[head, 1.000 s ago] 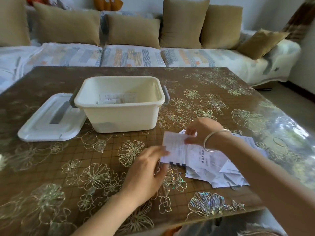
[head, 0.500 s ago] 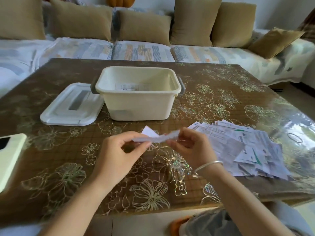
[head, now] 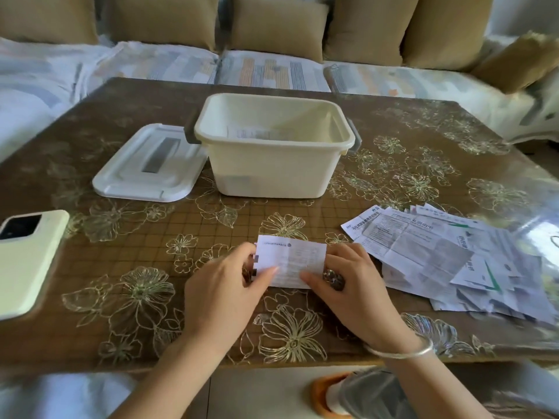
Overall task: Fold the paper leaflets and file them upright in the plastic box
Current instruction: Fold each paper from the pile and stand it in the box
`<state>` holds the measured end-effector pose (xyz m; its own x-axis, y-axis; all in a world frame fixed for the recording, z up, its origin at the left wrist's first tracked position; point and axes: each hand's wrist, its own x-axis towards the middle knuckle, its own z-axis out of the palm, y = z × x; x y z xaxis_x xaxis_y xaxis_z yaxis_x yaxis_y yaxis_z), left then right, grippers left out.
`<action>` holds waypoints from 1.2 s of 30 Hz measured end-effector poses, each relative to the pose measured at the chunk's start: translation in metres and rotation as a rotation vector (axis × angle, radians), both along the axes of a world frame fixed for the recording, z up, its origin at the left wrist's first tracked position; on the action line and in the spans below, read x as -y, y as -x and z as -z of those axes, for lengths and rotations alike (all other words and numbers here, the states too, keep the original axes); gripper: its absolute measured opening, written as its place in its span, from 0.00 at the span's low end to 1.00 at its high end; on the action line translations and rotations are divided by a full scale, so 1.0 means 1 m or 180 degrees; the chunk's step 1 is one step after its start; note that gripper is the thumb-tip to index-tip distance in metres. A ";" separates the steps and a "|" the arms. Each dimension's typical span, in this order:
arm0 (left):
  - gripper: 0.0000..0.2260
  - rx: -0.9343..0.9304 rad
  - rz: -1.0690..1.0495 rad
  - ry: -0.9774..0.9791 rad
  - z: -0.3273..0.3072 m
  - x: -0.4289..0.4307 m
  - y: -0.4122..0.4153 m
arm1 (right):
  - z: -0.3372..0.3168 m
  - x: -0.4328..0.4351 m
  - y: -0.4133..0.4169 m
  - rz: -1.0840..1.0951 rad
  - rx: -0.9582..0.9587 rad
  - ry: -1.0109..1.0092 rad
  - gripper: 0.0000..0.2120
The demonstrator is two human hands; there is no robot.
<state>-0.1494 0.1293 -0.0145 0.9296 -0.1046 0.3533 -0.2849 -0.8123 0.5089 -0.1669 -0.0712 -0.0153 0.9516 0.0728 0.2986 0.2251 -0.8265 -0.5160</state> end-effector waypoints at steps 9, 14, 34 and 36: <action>0.26 0.0083 0.0060 -0.0322 0.003 0.004 0.000 | -0.001 -0.005 -0.001 -0.0010 0.0040 -0.0107 0.35; 0.08 0.0099 0.0313 -0.0408 0.000 0.005 0.002 | -0.006 0.003 -0.010 -0.0895 0.0173 0.0547 0.16; 0.08 0.0430 0.0455 -0.0267 0.002 0.000 0.006 | -0.023 0.013 -0.025 -0.1634 0.0949 0.1193 0.08; 0.10 0.0548 0.0540 -0.0191 0.003 -0.003 0.010 | -0.024 0.012 -0.015 -0.1525 0.0909 0.1266 0.07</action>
